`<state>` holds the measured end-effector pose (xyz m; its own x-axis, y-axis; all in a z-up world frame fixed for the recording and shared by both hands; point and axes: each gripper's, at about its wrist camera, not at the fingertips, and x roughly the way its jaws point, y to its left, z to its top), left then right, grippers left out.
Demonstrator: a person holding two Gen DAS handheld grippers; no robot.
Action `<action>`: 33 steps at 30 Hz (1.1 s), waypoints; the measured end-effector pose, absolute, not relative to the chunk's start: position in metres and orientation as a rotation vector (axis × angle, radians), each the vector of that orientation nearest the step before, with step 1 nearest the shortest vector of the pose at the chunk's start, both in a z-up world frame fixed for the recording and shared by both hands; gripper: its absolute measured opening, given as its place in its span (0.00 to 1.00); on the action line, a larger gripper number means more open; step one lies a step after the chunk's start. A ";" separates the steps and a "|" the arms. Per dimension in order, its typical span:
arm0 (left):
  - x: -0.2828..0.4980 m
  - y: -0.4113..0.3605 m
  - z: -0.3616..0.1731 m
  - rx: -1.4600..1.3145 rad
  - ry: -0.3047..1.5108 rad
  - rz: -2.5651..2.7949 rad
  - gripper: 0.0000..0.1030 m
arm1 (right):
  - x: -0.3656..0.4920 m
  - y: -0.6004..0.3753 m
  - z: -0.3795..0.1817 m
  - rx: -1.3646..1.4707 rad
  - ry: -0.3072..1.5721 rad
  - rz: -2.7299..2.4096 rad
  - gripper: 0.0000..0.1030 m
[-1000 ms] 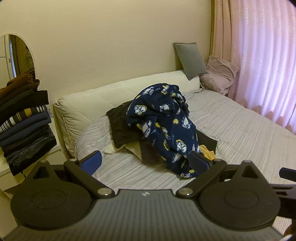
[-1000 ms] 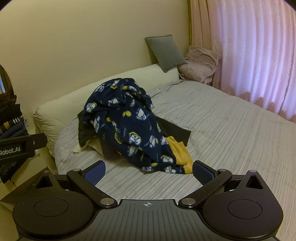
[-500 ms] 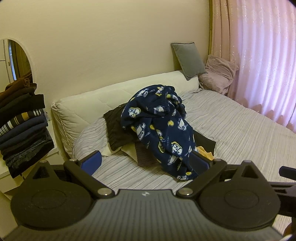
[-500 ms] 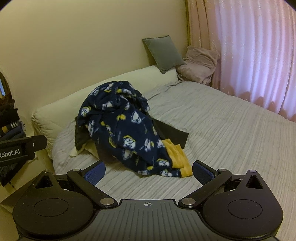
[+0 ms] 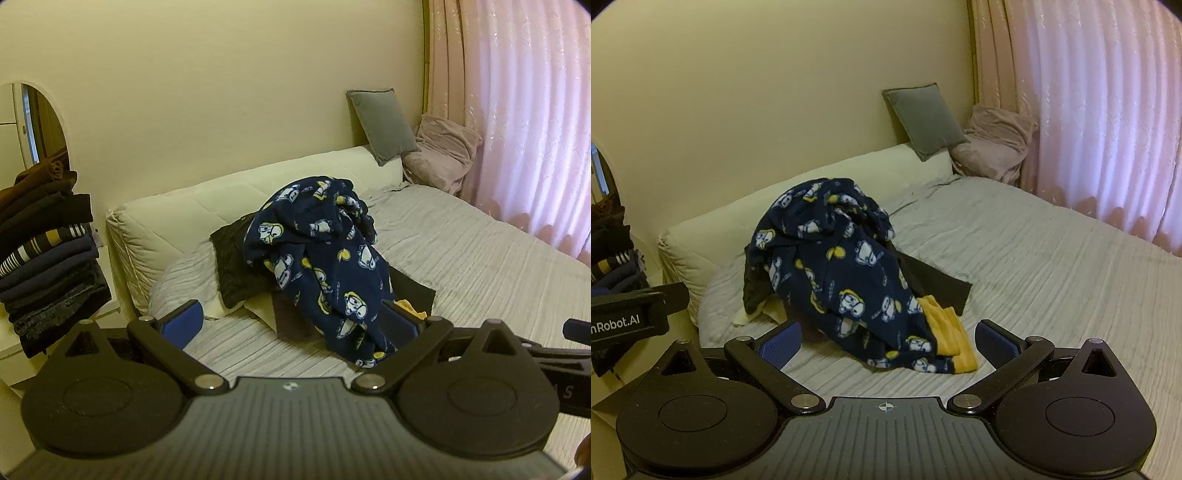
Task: Fold clothes
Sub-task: 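Move both grippers toward the navy fleece pajama heap on the bed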
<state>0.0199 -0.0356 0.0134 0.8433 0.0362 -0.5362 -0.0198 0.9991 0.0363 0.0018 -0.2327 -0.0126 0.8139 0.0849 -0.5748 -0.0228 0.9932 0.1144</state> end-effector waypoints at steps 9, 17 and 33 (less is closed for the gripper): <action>0.020 -0.039 0.014 0.034 0.565 0.034 0.97 | 0.005 -0.235 -0.008 0.094 0.610 0.071 1.00; 0.020 -0.045 0.011 0.044 0.573 0.030 0.97 | 0.006 -0.236 -0.011 0.093 0.621 0.073 1.00; 0.017 -0.050 0.013 0.035 0.558 0.027 0.97 | 0.004 -0.241 -0.005 0.091 0.594 0.078 1.00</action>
<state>0.0168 -0.0503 0.0135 0.8481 0.0355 -0.5286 -0.0166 0.9990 0.0404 0.0040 -0.2411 -0.0053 0.8261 0.0996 -0.5547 -0.0471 0.9930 0.1081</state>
